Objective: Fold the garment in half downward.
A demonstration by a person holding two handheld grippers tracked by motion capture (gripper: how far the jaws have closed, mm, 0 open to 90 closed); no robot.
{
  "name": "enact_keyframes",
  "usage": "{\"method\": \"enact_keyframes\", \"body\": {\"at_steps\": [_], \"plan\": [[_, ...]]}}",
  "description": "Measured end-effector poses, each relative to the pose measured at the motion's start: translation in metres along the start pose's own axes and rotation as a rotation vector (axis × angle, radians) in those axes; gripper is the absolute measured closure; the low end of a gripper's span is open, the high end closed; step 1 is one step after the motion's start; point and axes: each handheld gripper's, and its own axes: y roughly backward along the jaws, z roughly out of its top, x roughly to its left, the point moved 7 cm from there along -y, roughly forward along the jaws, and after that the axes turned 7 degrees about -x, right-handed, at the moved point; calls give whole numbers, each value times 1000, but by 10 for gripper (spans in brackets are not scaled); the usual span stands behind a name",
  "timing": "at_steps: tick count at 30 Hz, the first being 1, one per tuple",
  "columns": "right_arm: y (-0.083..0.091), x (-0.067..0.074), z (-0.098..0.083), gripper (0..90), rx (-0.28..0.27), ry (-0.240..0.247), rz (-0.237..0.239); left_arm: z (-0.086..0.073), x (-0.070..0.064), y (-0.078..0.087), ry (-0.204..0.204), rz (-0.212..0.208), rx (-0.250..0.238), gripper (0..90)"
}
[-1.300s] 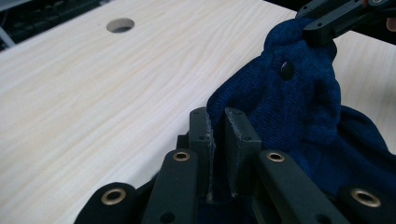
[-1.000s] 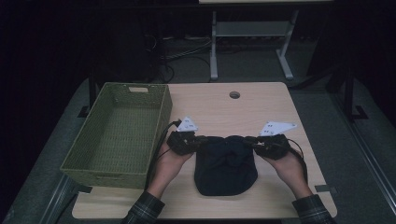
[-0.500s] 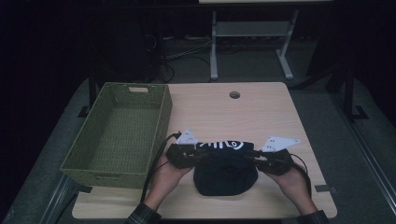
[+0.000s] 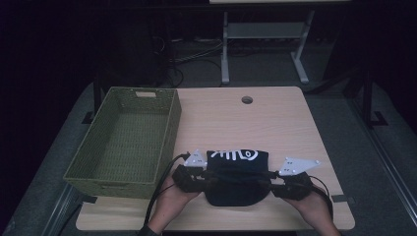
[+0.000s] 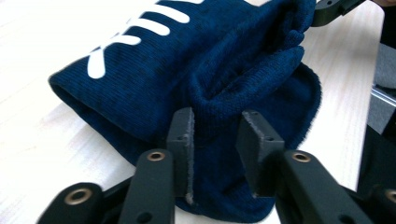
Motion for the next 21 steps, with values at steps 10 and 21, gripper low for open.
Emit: {"method": "enact_keyframes", "body": {"at_steps": [10, 21], "plan": [[29, -6, 10, 609, -67, -20, -25, 9, -5, 22, -7, 10, -42, 622], [19, -36, 19, 843, -90, -59, -16, 40, 24, 11, 32, 55, -93, 776]]}}
